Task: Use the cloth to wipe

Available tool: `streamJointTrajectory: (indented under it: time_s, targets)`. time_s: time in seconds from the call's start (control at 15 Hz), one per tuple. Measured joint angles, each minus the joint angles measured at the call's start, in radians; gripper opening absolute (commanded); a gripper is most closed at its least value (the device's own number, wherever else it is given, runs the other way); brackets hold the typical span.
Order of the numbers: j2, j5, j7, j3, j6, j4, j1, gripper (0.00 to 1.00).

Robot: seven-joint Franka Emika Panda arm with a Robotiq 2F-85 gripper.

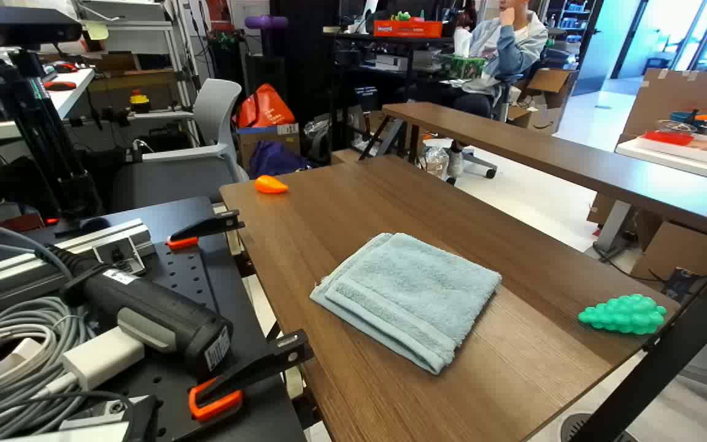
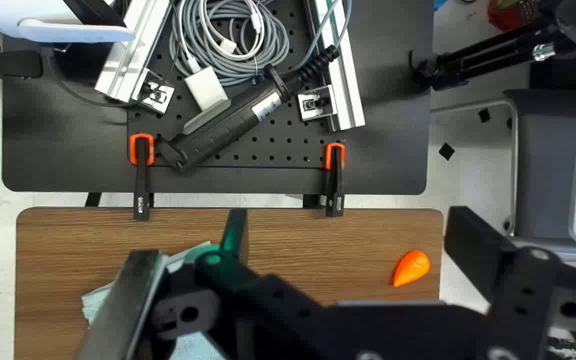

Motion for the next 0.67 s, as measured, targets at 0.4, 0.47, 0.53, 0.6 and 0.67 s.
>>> streamJointTrajectory:
  time_s: [0.4,0.47,0.53,0.6,0.67]
  targets:
    - [0.000,0.002,0.000,0.002,0.009,-0.001,-0.002,1.00]
    - [0.000,0.019,0.002,0.002,0.035,-0.004,-0.005,1.00]
    - [0.003,0.041,0.009,0.002,0.069,-0.006,-0.009,1.00]
    - [0.010,0.063,0.023,0.001,0.115,-0.007,-0.014,1.00]
    - [0.026,0.083,0.040,-0.001,0.169,-0.007,-0.021,1.00]
